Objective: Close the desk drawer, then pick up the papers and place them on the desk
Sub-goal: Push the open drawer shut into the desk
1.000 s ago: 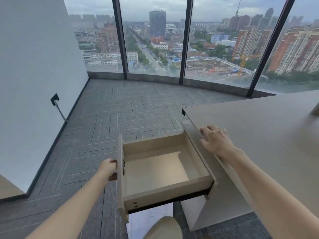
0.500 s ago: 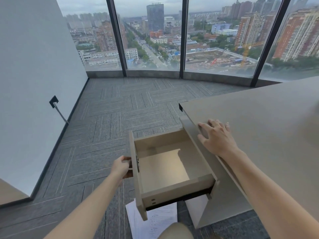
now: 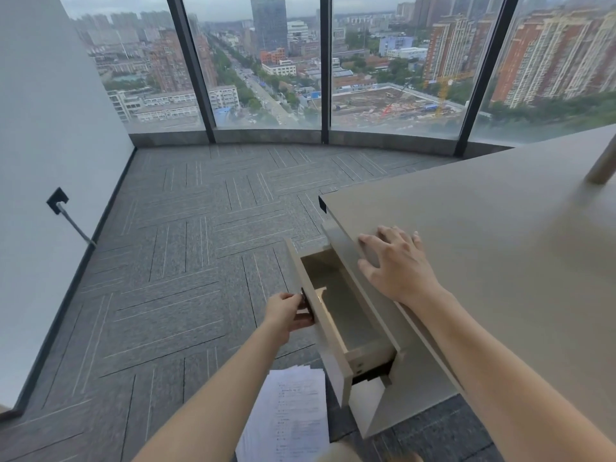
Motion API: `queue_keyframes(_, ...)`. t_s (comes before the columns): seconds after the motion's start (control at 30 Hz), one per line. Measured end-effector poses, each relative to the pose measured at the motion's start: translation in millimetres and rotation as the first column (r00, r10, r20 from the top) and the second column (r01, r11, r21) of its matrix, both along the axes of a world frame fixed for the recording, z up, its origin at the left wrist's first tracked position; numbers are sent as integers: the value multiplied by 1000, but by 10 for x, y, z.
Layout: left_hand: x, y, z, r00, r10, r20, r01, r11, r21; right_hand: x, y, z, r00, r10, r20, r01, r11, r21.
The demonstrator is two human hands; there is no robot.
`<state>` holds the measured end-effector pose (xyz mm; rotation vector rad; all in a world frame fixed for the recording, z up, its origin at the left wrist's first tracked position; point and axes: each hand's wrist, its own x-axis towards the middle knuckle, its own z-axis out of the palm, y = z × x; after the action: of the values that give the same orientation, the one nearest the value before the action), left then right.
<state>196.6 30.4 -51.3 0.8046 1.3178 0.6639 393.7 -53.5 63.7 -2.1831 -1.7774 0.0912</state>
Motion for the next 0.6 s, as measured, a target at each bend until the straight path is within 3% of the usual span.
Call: queue_keyframes(0.6, 737, 149, -151, 985, -154, 76, 153, 988, 22, -49, 2, 37, 1000, -5, 5, 5, 1000, 3)
